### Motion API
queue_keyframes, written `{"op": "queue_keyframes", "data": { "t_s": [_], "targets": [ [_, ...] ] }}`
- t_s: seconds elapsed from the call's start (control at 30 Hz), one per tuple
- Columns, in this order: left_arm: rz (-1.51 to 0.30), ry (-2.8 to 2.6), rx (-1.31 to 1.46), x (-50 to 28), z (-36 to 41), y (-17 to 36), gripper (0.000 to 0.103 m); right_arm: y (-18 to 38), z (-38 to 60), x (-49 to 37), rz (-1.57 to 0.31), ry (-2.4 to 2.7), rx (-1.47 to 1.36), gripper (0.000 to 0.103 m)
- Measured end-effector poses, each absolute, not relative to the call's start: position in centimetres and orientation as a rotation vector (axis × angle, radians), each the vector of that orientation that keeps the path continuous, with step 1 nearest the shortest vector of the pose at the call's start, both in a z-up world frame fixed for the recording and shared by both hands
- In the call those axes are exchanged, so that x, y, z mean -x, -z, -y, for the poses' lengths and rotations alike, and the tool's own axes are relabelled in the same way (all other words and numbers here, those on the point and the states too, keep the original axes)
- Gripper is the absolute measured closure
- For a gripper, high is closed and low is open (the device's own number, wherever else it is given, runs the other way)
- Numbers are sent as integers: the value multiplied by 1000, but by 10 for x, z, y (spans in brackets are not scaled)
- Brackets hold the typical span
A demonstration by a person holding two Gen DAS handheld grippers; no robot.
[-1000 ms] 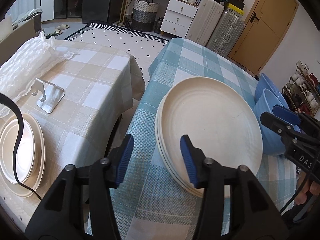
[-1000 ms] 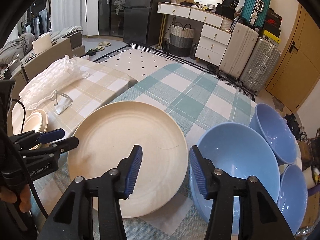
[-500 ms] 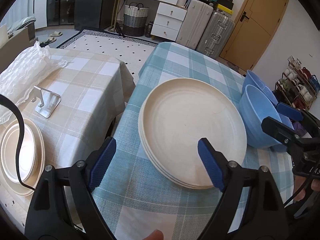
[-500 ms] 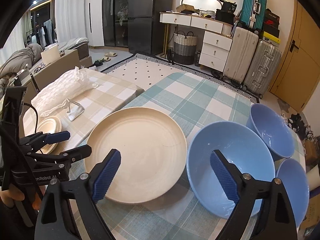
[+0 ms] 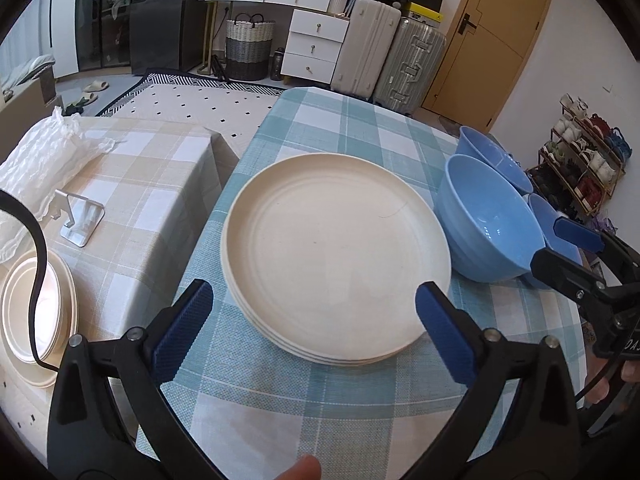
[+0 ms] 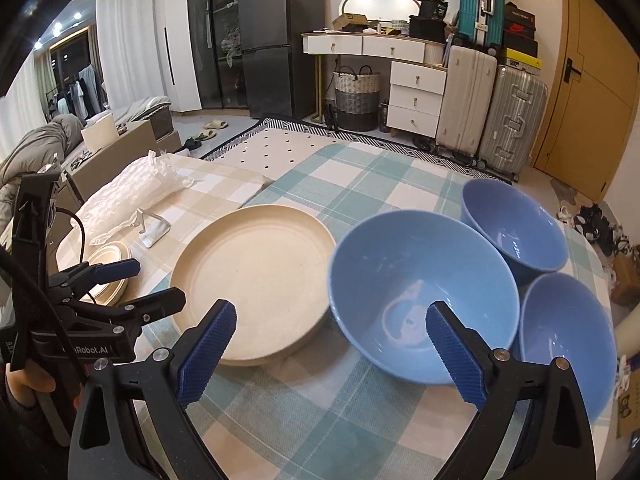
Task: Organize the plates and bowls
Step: 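Pull both tools back from the plate stack toward the blue bowls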
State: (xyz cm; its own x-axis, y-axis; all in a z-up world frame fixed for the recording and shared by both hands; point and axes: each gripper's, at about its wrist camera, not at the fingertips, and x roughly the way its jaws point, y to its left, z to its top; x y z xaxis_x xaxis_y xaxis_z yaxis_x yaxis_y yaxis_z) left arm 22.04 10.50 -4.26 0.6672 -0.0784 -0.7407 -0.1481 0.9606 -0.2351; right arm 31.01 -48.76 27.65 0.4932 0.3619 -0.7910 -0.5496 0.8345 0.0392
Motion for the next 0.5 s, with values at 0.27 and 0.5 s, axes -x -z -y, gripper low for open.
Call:
{"op": "queue_keyframes", "data": {
  "t_s": [0.27, 0.5],
  "targets": [
    [-847, -8, 247, -224, -73, 33, 2, -278, 526, -305, -903, -526, 189, 5],
    [-851, 11, 220, -229, -51, 26, 2, -282, 550, -299, -902, -501, 170, 5]
  ]
}}
